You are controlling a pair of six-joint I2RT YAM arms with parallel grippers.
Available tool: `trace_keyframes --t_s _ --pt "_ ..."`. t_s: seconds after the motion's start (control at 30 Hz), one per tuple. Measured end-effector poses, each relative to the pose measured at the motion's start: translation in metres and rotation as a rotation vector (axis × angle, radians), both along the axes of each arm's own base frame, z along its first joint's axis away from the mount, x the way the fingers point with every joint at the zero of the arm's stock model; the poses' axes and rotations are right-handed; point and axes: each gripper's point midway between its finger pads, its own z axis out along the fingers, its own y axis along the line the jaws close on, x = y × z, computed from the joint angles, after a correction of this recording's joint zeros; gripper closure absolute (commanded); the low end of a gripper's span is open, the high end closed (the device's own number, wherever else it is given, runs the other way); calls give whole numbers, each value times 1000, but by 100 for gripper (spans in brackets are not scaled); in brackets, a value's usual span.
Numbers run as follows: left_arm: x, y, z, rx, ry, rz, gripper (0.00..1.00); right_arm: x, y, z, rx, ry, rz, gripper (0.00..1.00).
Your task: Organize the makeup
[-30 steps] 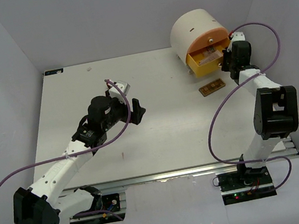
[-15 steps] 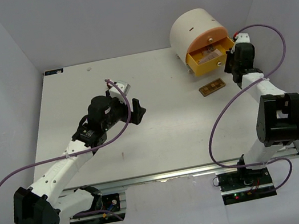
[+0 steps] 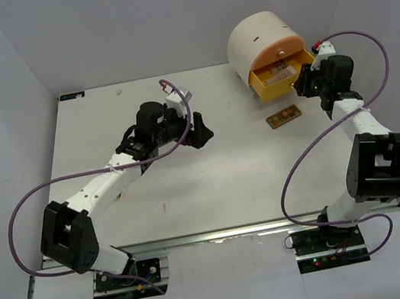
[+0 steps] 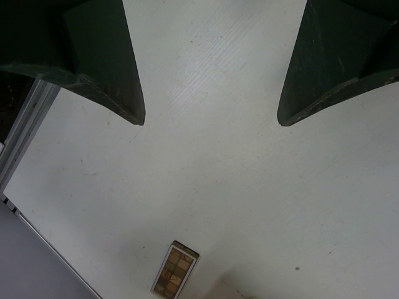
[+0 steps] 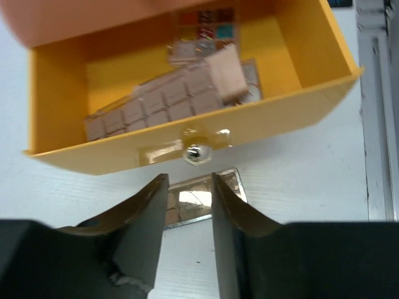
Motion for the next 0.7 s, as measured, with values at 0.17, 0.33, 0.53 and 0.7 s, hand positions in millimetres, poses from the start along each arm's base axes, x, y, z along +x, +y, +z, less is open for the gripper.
trace_keyframes --t_s 0.17,0.33,0.53,0.7 --pt "-3 4 -6 7 2 6 2 2 19 40 -7 -127 133 47" --pt "-9 13 -19 37 9 21 2 42 23 57 12 -175 179 43" --pt "-9 19 -23 63 -8 38 2 74 24 31 40 -123 189 43" --pt "-7 20 -23 70 -16 42 2 81 28 18 42 -97 193 43"
